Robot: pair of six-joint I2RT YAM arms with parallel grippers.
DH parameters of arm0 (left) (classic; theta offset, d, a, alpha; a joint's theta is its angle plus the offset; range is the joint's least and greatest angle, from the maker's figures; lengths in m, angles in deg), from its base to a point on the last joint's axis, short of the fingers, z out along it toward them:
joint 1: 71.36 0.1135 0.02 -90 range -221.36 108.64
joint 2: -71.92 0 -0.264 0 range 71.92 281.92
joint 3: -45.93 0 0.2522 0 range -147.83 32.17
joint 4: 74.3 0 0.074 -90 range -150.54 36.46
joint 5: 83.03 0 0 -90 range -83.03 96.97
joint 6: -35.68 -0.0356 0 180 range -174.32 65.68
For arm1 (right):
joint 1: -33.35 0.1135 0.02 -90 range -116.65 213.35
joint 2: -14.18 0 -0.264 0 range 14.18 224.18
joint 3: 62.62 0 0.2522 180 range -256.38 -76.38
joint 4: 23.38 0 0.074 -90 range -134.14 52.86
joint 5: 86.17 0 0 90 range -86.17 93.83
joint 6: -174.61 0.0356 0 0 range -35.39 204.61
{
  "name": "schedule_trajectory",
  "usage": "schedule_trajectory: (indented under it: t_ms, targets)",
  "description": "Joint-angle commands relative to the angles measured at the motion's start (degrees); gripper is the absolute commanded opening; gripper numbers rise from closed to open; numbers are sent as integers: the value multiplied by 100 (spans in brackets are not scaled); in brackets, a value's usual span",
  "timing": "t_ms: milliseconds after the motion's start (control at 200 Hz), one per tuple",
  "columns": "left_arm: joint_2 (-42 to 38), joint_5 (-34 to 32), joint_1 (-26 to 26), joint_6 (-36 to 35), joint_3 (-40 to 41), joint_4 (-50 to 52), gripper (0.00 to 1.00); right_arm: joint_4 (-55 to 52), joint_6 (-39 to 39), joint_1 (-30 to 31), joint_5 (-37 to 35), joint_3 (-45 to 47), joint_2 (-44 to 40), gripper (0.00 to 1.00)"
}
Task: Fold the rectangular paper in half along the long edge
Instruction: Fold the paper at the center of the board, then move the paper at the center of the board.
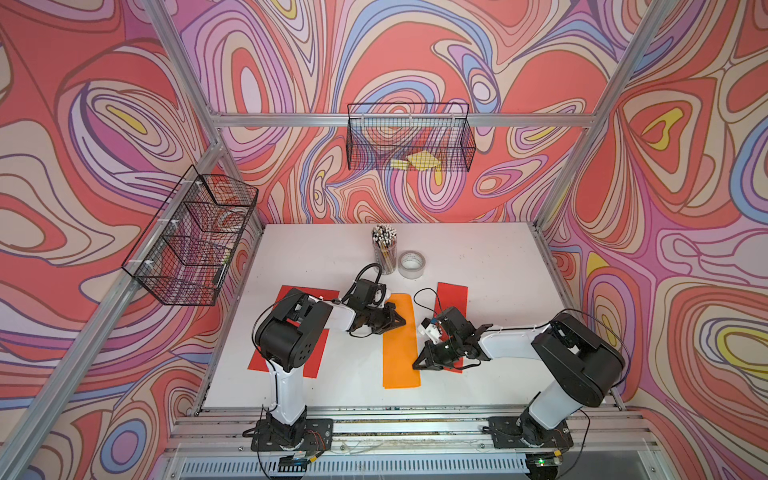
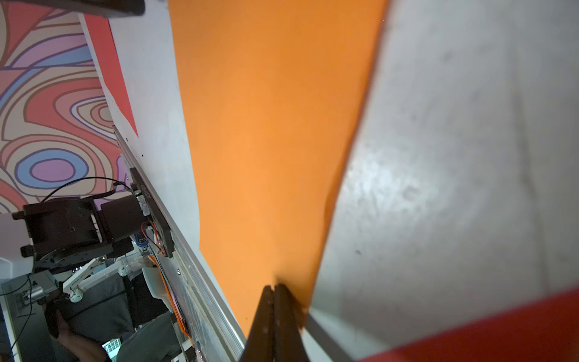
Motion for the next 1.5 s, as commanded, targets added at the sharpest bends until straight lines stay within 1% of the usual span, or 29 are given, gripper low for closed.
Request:
schedule_trajectory:
  t_ms: [0,185,365,461,526,671,761,841,931,1056,1071,1086,1162,1237,1292,1332,1417,1497]
  targets:
    - [230,-311,-36,34,223,485,0,-195,189,42,-158,287,-124,0]
    - [263,-304,-36,60,240,418,0,-86,282,82,35,516,-175,0]
    - [302,-307,-41,87,277,339,0,-373,220,521,54,457,-210,0]
    - [328,-293,-42,107,289,300,0,-349,371,727,26,538,-294,0]
    - [346,-291,-39,113,294,286,0,-251,552,757,15,711,-450,0]
    - [378,-298,-42,125,346,209,0,-206,944,765,2,1245,-1160,0]
    - [404,-289,-39,165,382,117,0,-644,919,769,-87,1369,-1791,0]
    - [426,-264,-42,195,376,78,0,-1237,749,763,-310,1173,-2360,0]
    - [405,-241,-42,219,341,45,0,-1543,667,769,-549,807,-2860,0]
    - [249,-217,-42,245,330,70,0,-1706,665,706,-1061,389,-3123,0]
    - [222,-217,-35,234,329,83,0,-1737,663,687,-1129,349,-3120,1]
    - [196,-210,-37,229,329,100,0,-1772,660,660,-1191,316,-3102,4]
    - [59,-250,-36,180,315,192,0,-1789,593,426,-1412,234,-2938,22]
    - [-27,-253,-38,101,258,358,0,-1474,497,-88,-1179,345,-2596,33]
    - [-57,-262,-35,60,259,444,0,-1167,424,-496,-863,429,-2296,39]
    - [-77,-263,-39,56,290,442,0,-1048,312,-673,-763,401,-2078,42]
    - [-62,-237,-38,95,315,366,0,-1106,4,-714,-750,35,-1589,45]
    - [-25,-213,-41,113,307,344,0,-894,-60,-714,-488,-229,-1162,45]
